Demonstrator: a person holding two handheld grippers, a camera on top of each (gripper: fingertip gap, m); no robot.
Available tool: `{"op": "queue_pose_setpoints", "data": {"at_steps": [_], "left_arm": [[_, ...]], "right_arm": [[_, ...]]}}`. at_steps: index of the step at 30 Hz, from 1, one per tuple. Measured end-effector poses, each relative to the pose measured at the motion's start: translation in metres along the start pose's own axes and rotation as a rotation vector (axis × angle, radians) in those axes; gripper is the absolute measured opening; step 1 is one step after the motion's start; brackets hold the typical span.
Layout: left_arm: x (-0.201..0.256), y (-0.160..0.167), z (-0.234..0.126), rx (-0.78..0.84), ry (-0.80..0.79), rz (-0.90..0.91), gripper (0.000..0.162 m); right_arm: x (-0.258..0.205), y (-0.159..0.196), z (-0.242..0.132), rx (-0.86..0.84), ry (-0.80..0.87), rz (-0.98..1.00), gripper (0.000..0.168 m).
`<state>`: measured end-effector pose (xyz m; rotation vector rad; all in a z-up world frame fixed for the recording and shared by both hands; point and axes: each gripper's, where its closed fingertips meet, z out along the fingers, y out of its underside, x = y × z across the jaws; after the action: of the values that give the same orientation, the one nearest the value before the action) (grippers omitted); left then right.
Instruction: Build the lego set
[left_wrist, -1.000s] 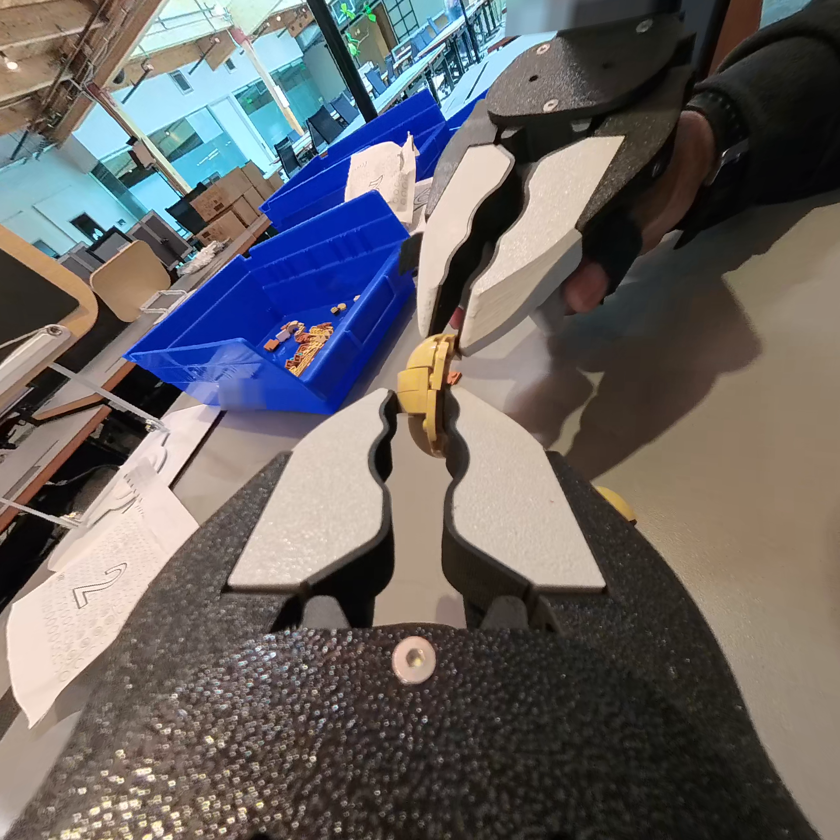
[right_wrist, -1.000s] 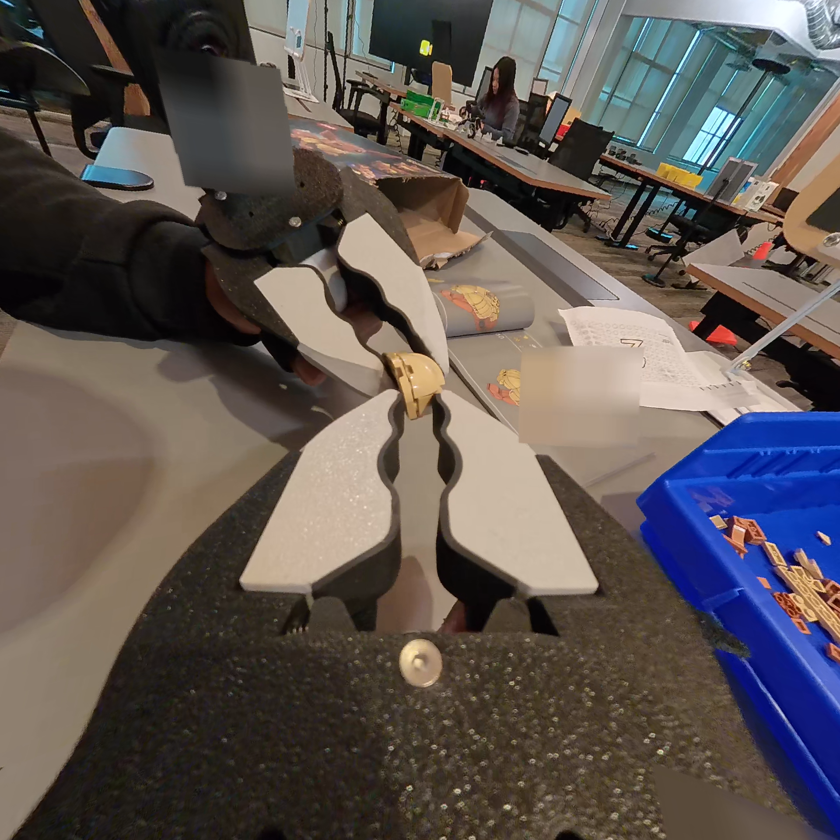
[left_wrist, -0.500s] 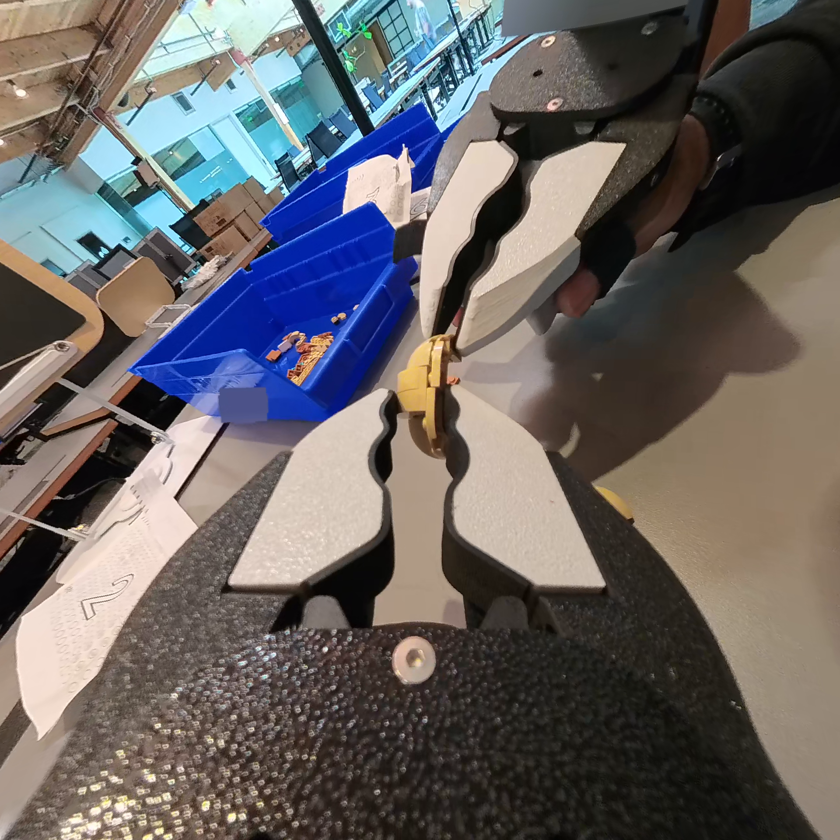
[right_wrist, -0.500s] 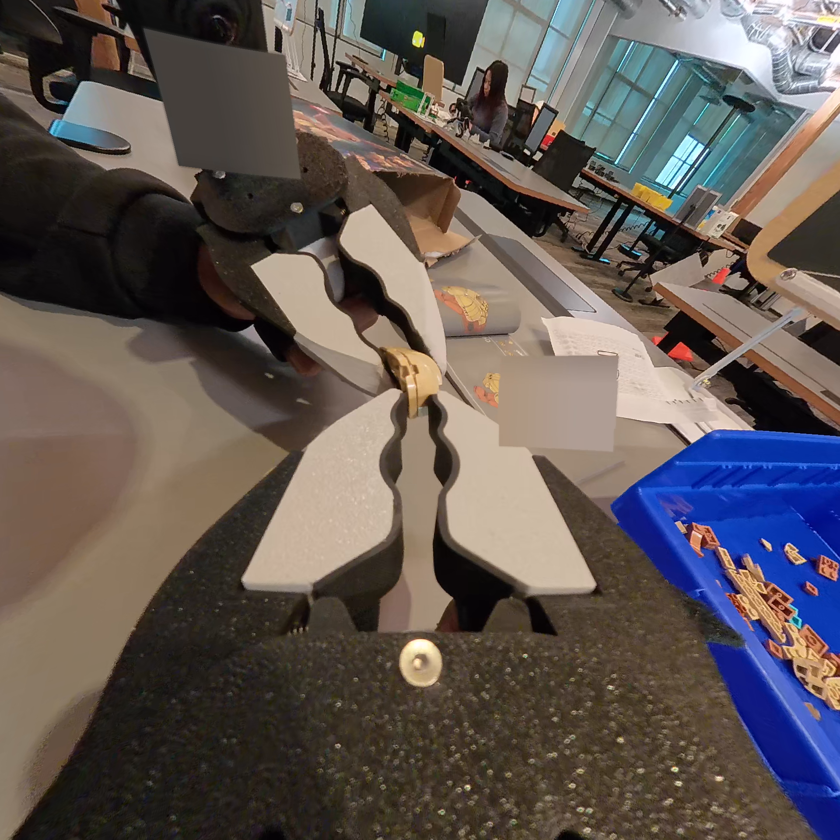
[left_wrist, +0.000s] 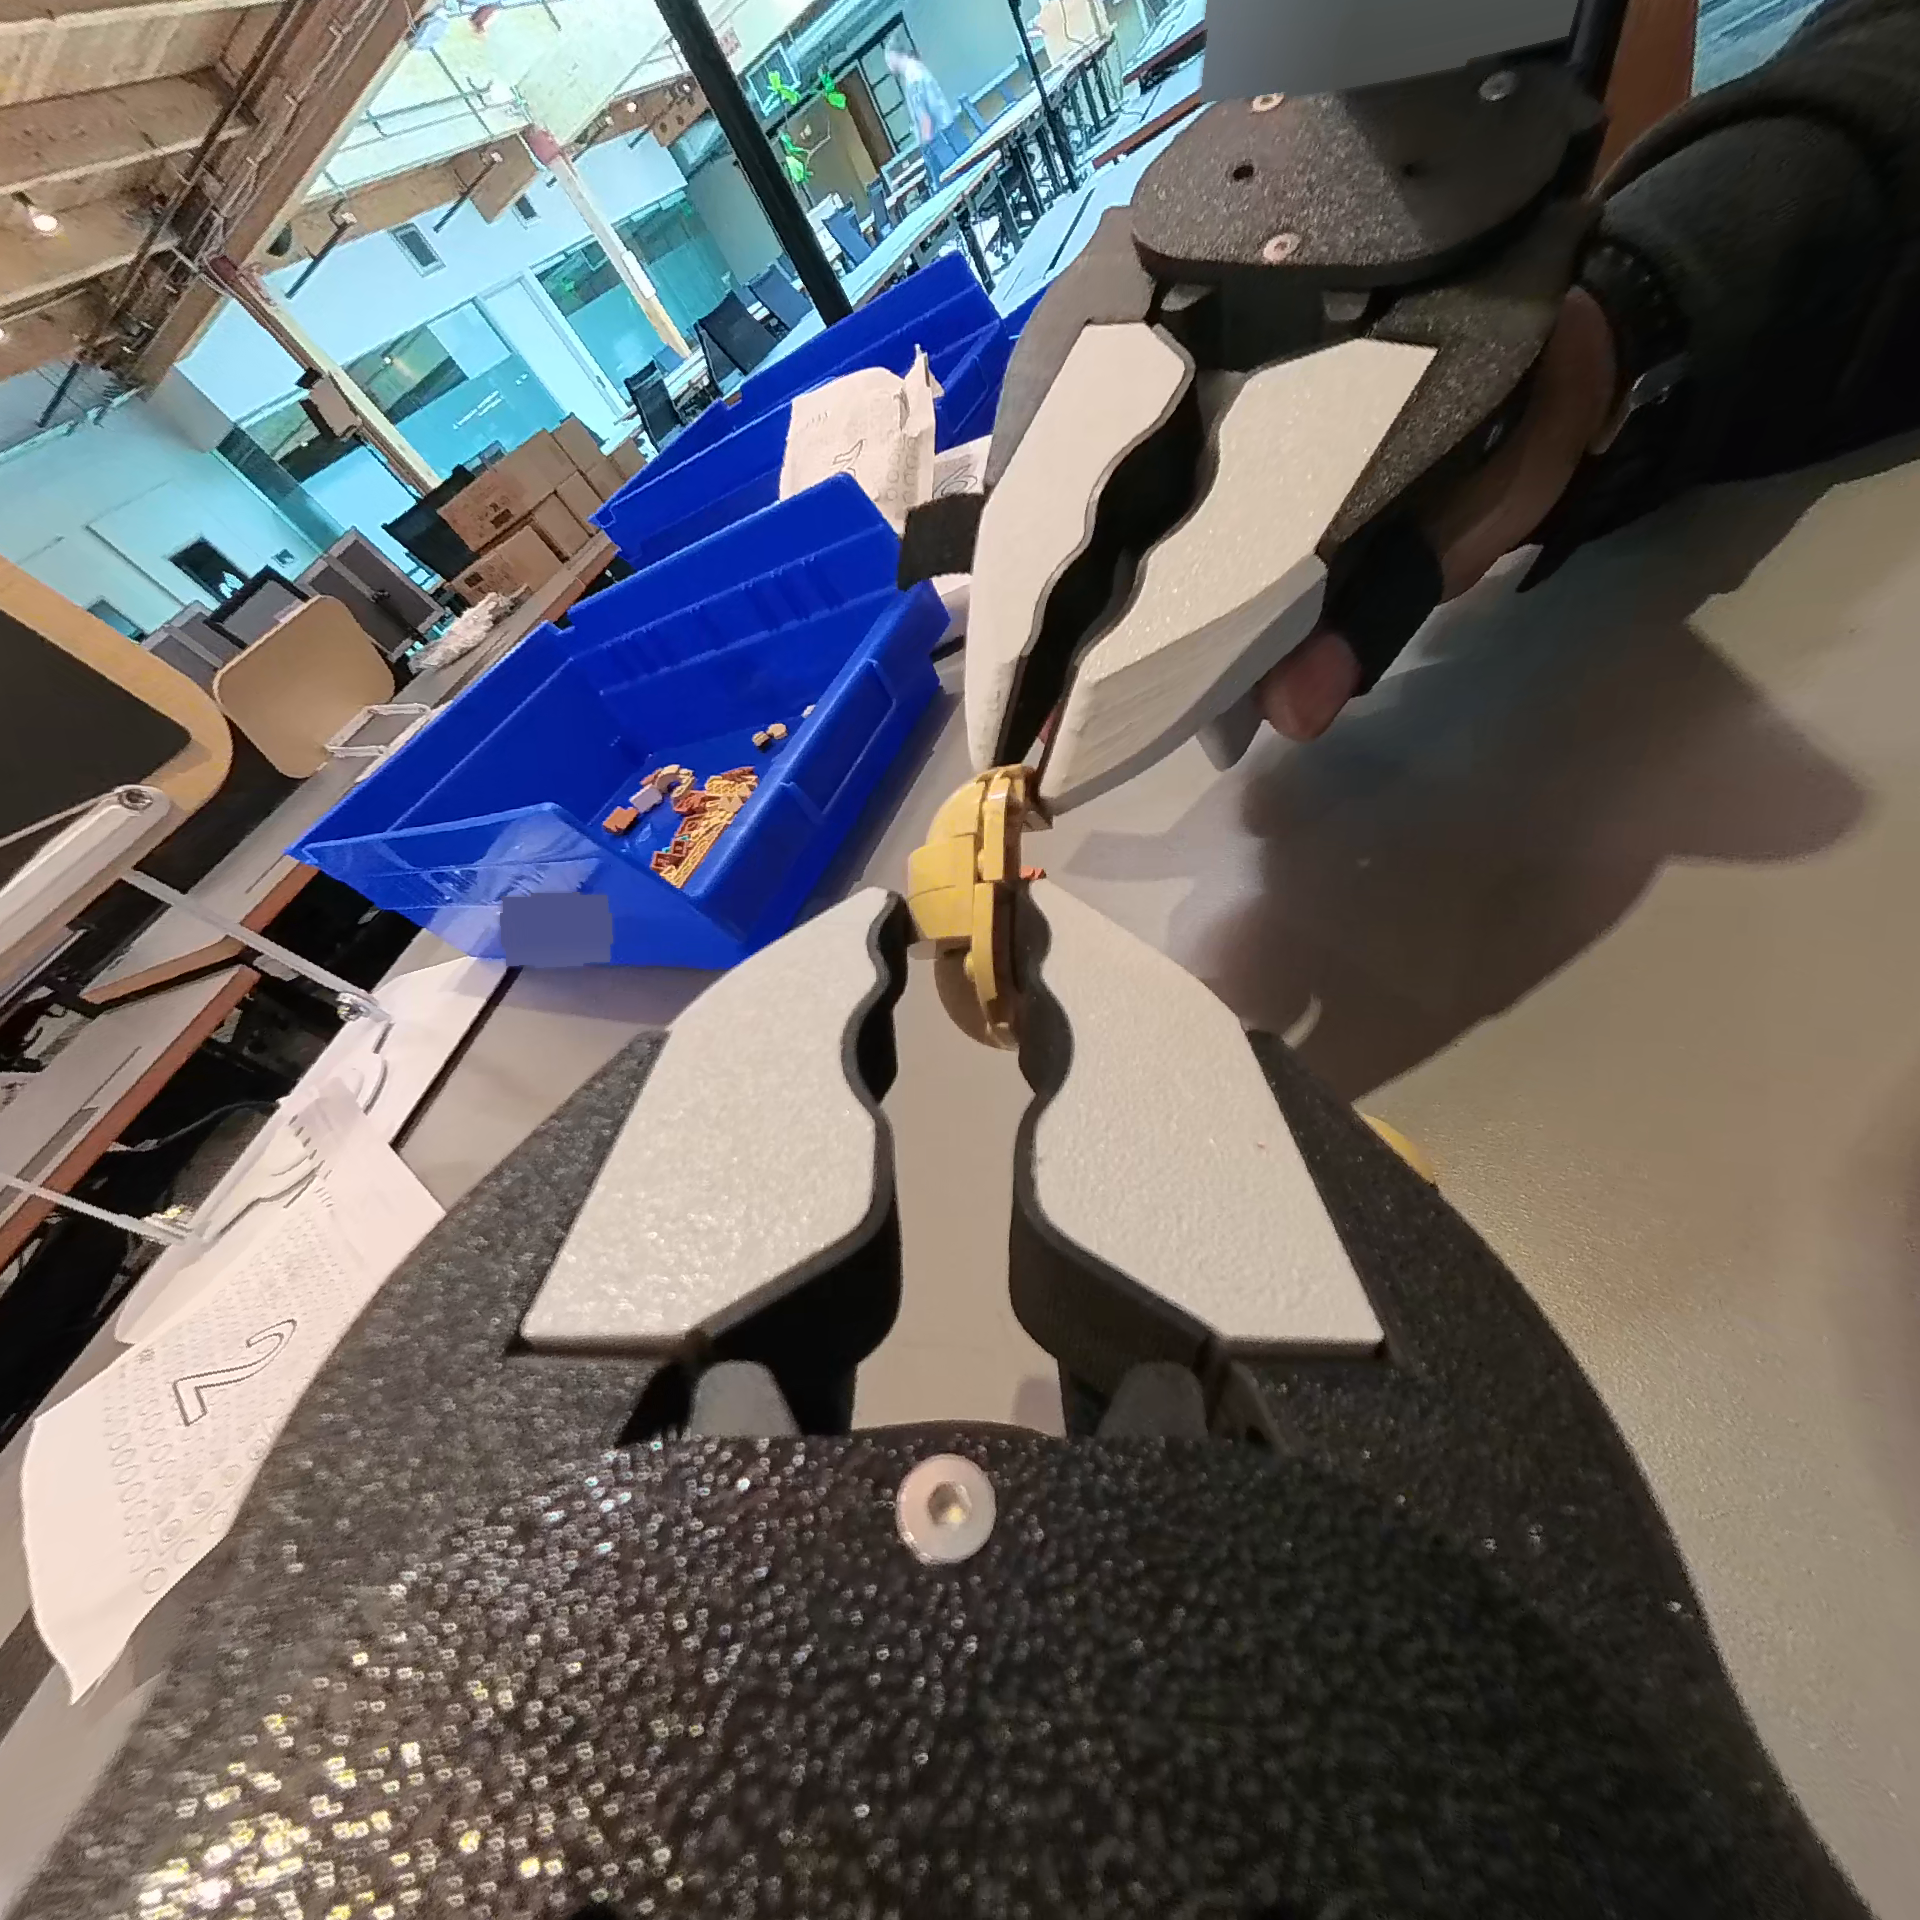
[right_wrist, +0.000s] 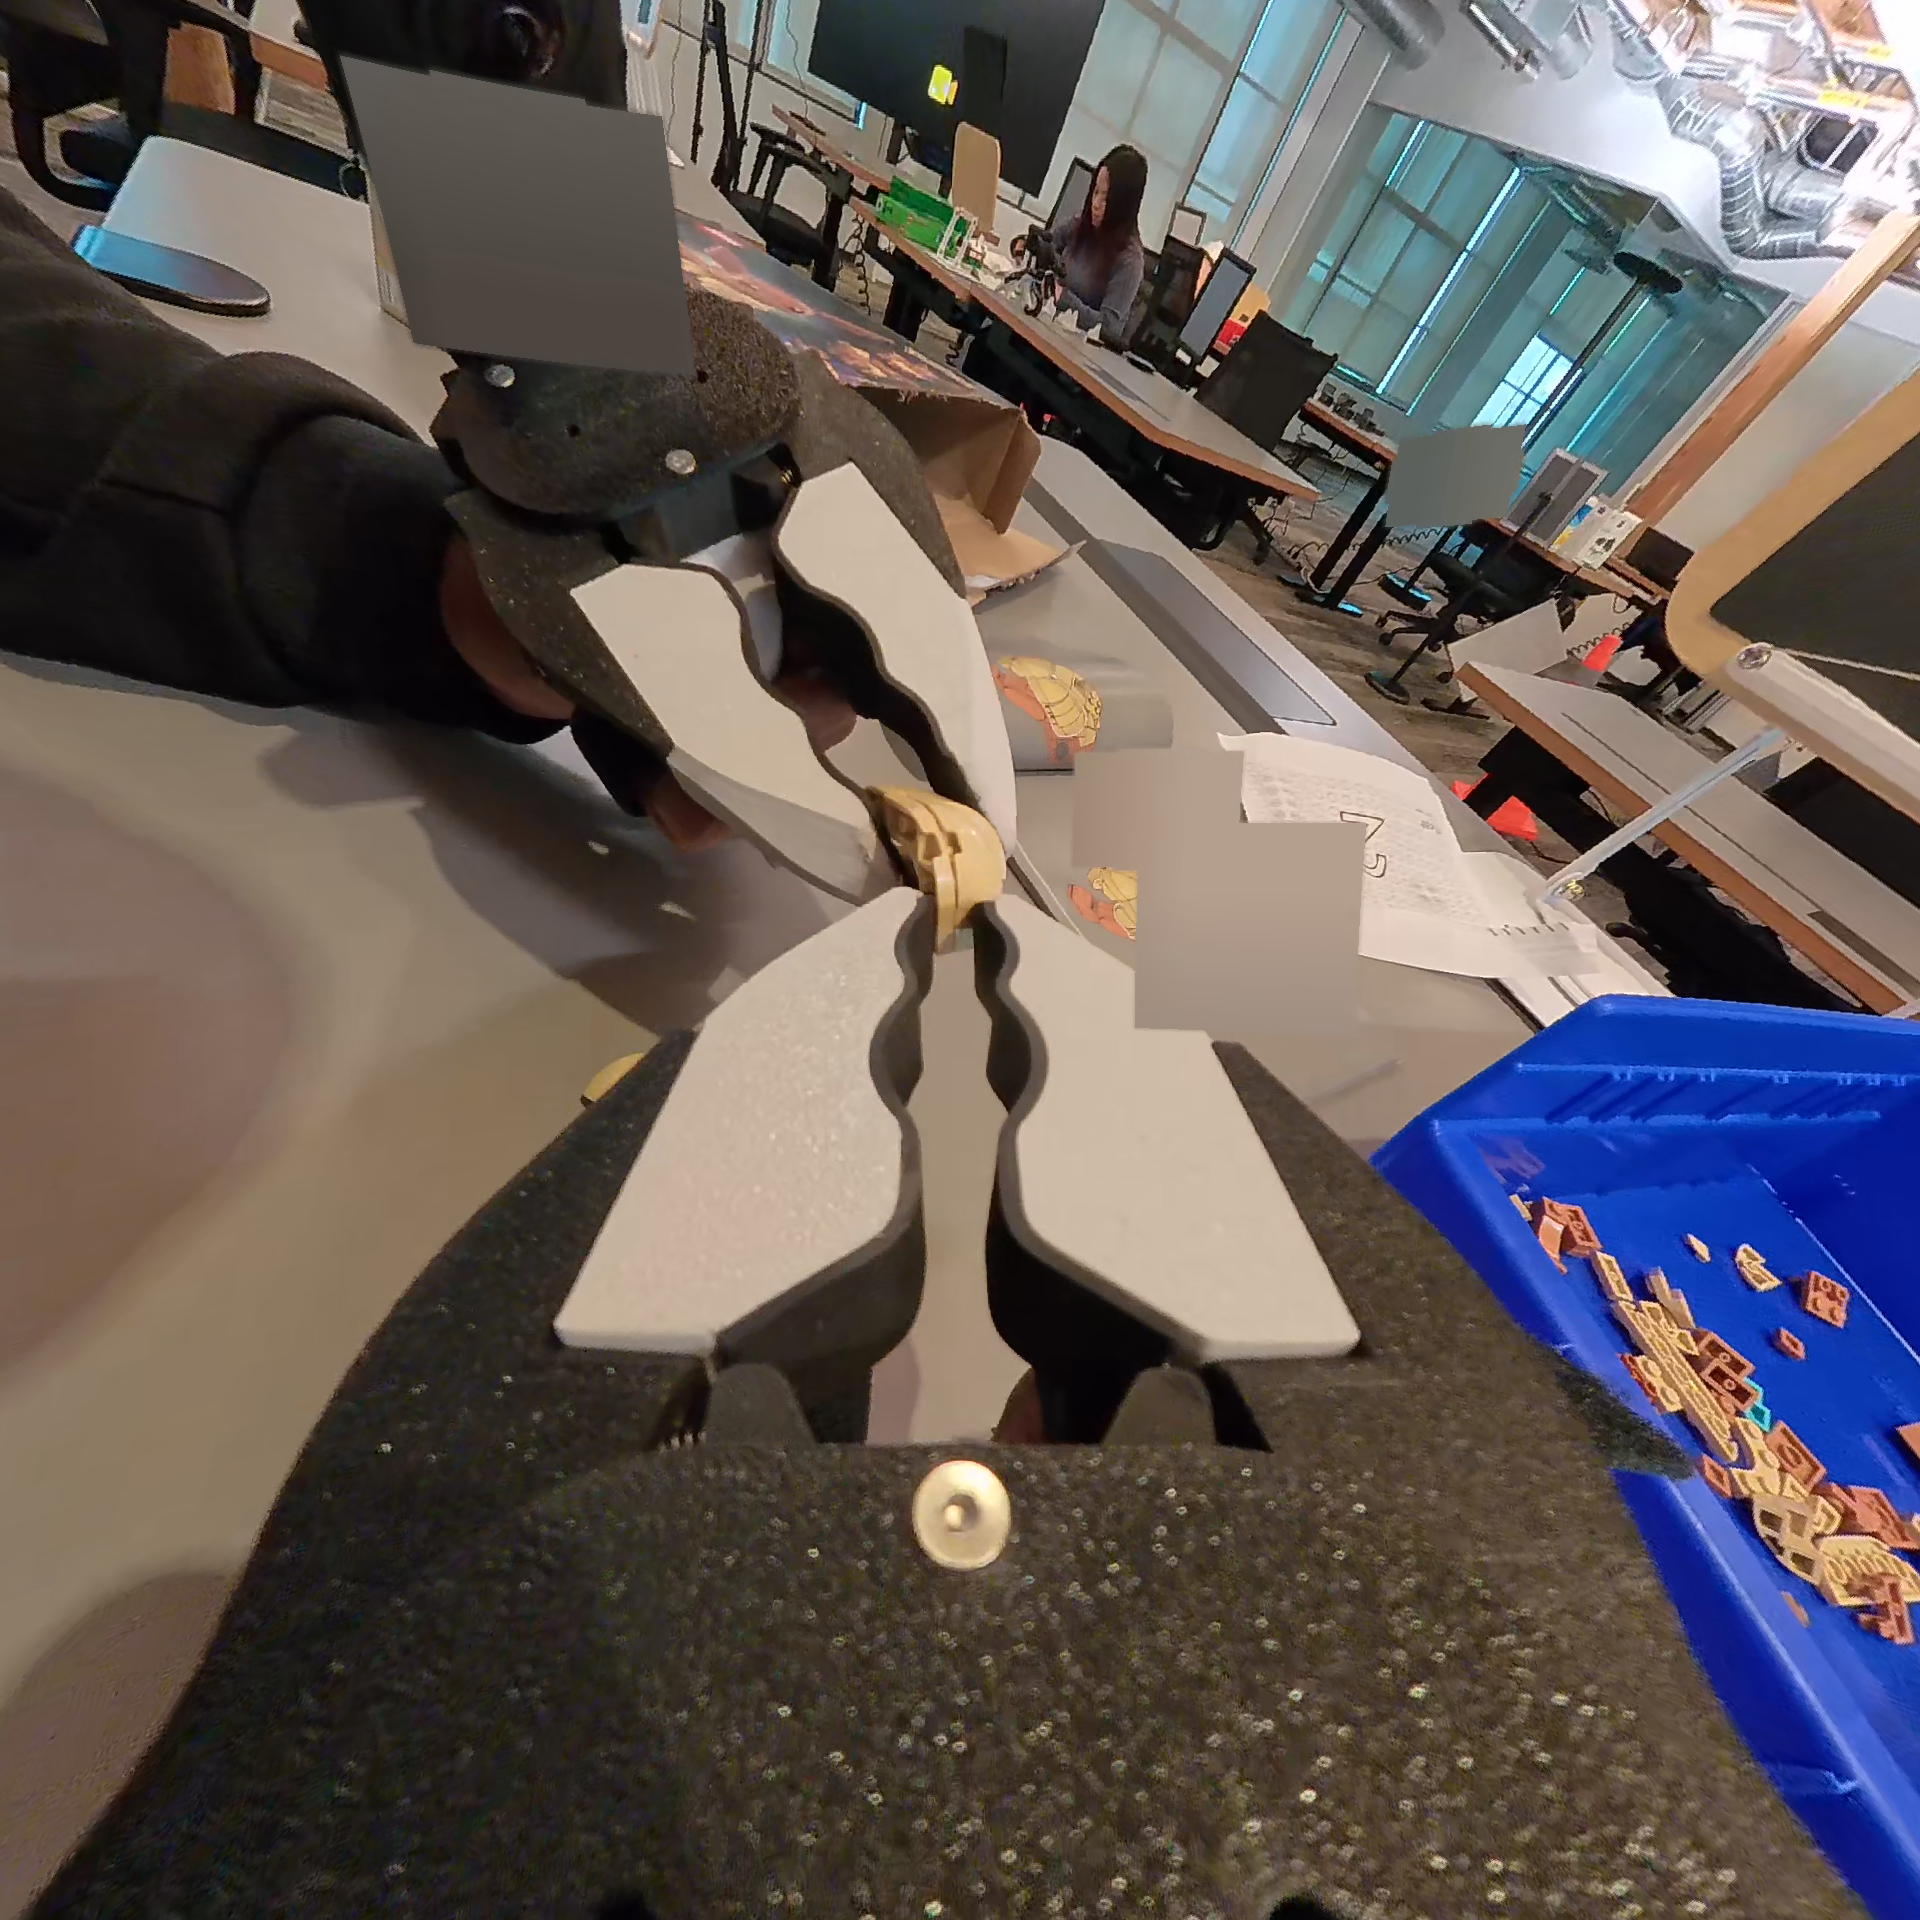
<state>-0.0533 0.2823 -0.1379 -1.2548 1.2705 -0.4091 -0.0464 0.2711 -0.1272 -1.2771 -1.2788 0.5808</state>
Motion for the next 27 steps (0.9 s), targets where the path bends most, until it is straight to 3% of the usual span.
{"op": "queue_pose_setpoints", "data": {"at_steps": [12, 14, 17, 23, 27], "left_arm": [[-0.002, 0.007, 0.003, -0.052, -0.009, -0.011, 0.019], [-0.001, 0.006, 0.004, -0.058, -0.009, -0.009, 0.019], [-0.003, 0.009, 0.004, -0.086, -0.023, 0.014, 0.019], [0.006, 0.014, 0.006, -0.14, -0.008, 0.111, 0.019], [0.011, 0.014, 0.008, -0.156, 0.006, 0.158, 0.019]], "right_arm": [[0.003, 0.007, 0.003, -0.01, -0.026, 0.075, 0.009], [0.002, 0.009, 0.003, -0.019, -0.039, 0.081, 0.024], [-0.003, 0.007, 0.005, -0.015, -0.066, 0.075, 0.033], [-0.008, 0.007, 0.011, -0.021, -0.072, 0.069, 0.033], [-0.007, 0.008, 0.011, -0.018, -0.072, 0.077, 0.024]]}}
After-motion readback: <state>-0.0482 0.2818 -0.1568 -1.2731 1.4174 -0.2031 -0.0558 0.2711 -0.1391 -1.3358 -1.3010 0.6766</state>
